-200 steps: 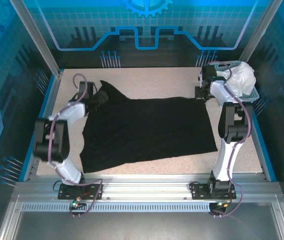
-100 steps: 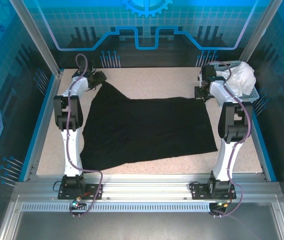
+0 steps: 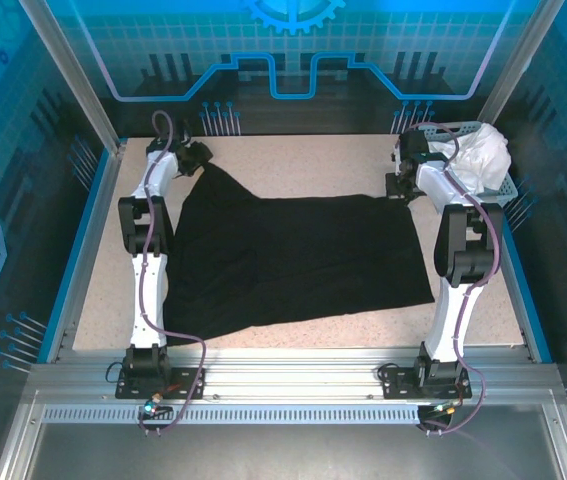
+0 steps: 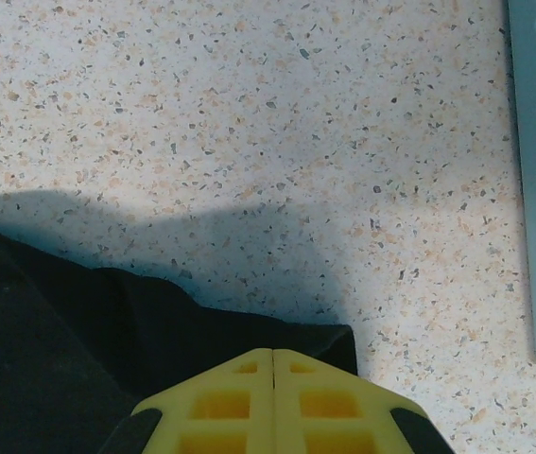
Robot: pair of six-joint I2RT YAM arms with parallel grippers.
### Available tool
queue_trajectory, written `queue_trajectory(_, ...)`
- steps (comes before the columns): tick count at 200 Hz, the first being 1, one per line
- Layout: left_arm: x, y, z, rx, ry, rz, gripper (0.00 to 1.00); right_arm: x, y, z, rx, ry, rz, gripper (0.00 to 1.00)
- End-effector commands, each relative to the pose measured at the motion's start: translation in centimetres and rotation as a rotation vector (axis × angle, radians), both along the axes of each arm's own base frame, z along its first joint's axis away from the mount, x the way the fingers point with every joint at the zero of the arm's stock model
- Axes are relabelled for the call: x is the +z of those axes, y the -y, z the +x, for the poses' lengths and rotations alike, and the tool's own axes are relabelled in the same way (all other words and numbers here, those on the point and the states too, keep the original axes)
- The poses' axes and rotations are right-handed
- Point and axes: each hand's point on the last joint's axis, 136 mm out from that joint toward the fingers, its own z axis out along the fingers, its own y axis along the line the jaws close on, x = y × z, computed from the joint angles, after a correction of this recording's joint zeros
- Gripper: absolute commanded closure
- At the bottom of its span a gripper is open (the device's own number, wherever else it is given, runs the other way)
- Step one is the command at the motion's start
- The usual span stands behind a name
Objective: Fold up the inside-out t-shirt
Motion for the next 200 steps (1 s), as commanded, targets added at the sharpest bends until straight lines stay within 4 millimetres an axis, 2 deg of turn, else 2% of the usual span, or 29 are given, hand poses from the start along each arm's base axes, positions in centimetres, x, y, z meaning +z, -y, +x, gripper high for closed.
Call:
queue_trajectory(1, -1.9, 0.5, -0.4, -0.015, -0.039, -0.033, 0.57, 0.6, -0.8, 0.1, 0.026, 0.009, -0.006, 1.0)
queue_trajectory(56, -1.7, 0.4, -0.3, -0.028, -0.028, -0.028, 0.77, 0.6, -0.7, 0.1, 0.025, 0.005, -0.014, 1.0)
queue_trajectory(98, 0.8, 0.3, 0.7, -0.055, 0.044, -0.009, 0.97, 0.8, -0.3, 0.5, 0.015, 0.013, -0.027, 1.0)
queue_trajectory(124, 3.8, 0.5, 0.6, -0.07, 0.084, -0.011, 1.0, 1.8, 0.0, 0.8, 0.006, 0.031, -0.039, 1.0)
queue_trajectory(148, 7.4, 1.1, -0.7, -0.083, 0.131, -0.028, 1.0, 3.5, 0.3, 0.7, -0.004, 0.069, -0.052, 1.0)
queue_trajectory(167, 10.6, 1.3, -2.7, -0.076, 0.171, -0.035, 1.0, 4.8, 0.6, 0.0, -0.017, 0.097, -0.061, 1.0)
queue_trajectory(176, 12.7, 1.5, -3.6, -0.068, 0.208, -0.041, 1.0, 5.3, 0.6, -0.4, -0.025, 0.11, -0.059, 1.0)
queue_trajectory(200, 16.1, 2.2, -8.0, -0.049, 0.26, -0.08, 1.0, 6.0, 1.0, -1.8, -0.05, 0.133, -0.052, 1.0)
